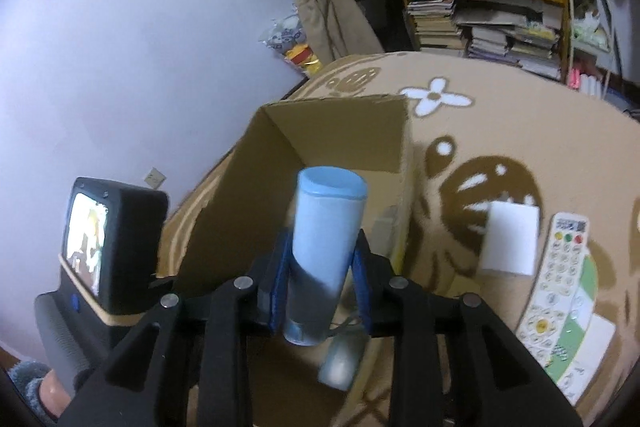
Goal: Organize rigid objects
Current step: 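Carry the light-blue power bank into the box with the right tool, then release the power bank in the box and move the right tool to the keys, then grasp the yellow AIMA key tag with the right tool and lift, then carry the AIMA key tag into the box with the right tool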
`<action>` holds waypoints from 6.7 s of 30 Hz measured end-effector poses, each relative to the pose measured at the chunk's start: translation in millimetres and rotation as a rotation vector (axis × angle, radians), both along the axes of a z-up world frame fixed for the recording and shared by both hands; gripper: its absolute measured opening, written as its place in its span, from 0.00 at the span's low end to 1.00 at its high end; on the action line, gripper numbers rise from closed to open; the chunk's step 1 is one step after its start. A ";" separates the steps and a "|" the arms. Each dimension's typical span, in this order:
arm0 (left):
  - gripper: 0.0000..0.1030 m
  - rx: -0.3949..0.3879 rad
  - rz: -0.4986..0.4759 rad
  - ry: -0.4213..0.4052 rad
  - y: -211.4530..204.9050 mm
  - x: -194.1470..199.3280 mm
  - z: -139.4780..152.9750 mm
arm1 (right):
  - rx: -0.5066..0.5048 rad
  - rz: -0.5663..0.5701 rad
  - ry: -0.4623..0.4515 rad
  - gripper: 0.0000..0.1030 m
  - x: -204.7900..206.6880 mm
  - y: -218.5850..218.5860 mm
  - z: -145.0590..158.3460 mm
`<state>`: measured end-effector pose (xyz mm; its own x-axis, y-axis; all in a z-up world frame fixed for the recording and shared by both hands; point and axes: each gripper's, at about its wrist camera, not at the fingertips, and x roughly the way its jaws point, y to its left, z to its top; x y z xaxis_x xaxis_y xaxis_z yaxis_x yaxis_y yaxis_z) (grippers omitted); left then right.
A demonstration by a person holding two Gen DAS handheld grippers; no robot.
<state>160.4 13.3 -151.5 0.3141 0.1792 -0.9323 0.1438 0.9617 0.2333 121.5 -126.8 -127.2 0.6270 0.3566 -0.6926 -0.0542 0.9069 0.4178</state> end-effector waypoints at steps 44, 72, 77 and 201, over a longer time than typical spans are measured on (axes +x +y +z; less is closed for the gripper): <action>0.15 -0.004 0.017 -0.001 4.5 1.6 1.5 | -0.218 -0.086 0.291 0.78 1.9 -57.5 -45.6; 0.15 -0.004 0.016 -0.001 3.8 1.1 1.5 | -0.356 -0.049 0.344 0.40 -6.9 -13.6 -92.5; 0.15 -0.004 0.013 -0.001 3.7 0.9 1.4 | -0.326 -0.057 0.342 0.40 -10.2 -16.9 -89.0; 0.16 0.019 0.005 -0.006 2.7 -0.2 0.7 | -0.171 0.023 -0.125 0.67 4.4 8.2 10.6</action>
<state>160.3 15.9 -150.8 0.3186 0.1983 -0.9269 0.1373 0.9579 0.2521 125.9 -118.6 -116.6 0.7051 0.2558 -0.6613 -0.1180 0.9620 0.2463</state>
